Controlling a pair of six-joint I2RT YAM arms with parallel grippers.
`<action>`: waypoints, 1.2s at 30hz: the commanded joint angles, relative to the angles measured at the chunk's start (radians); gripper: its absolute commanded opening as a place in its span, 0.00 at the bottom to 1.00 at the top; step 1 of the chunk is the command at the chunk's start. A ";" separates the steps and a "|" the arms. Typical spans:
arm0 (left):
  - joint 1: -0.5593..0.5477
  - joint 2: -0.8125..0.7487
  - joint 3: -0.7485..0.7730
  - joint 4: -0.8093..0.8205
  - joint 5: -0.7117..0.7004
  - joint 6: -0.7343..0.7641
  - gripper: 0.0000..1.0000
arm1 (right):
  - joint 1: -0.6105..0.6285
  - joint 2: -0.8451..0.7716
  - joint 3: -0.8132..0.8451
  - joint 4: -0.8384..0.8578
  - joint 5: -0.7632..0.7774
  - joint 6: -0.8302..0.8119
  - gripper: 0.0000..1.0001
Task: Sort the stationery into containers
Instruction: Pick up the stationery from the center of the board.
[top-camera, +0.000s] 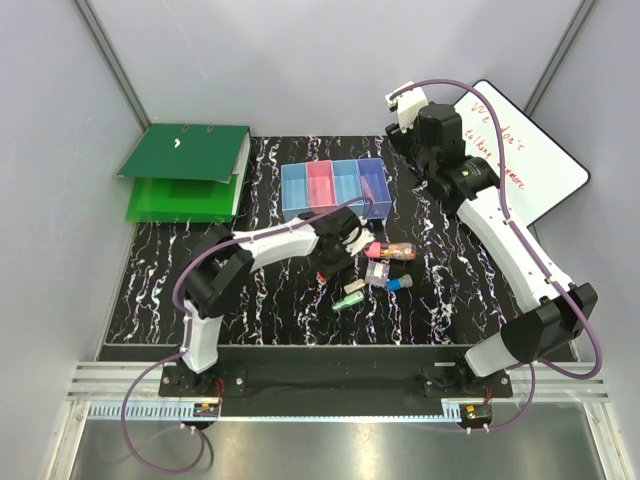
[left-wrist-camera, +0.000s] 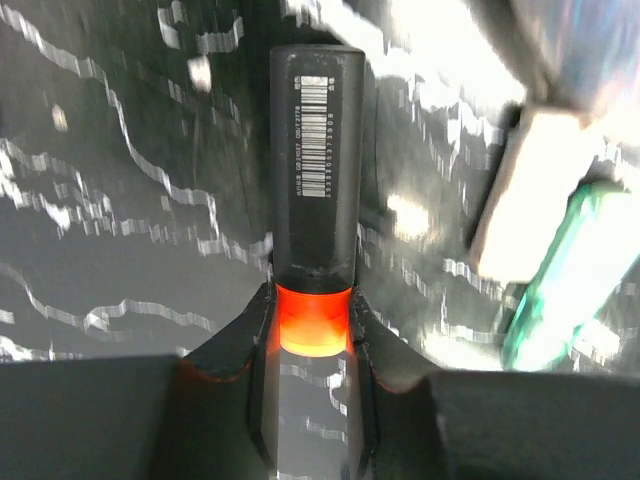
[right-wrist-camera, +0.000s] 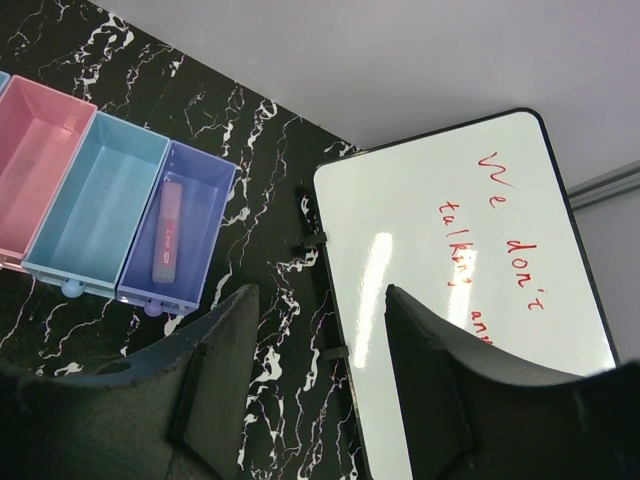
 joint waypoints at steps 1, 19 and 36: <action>0.012 -0.165 -0.049 0.023 -0.074 0.023 0.00 | -0.010 -0.019 -0.004 0.051 0.008 0.030 0.60; 0.032 -0.613 -0.190 0.308 -0.434 0.256 0.00 | -0.132 0.015 0.106 -0.337 -0.916 0.294 0.66; -0.125 -0.636 -0.165 0.577 -0.247 0.540 0.00 | -0.131 0.079 0.194 -0.440 -1.100 0.243 0.69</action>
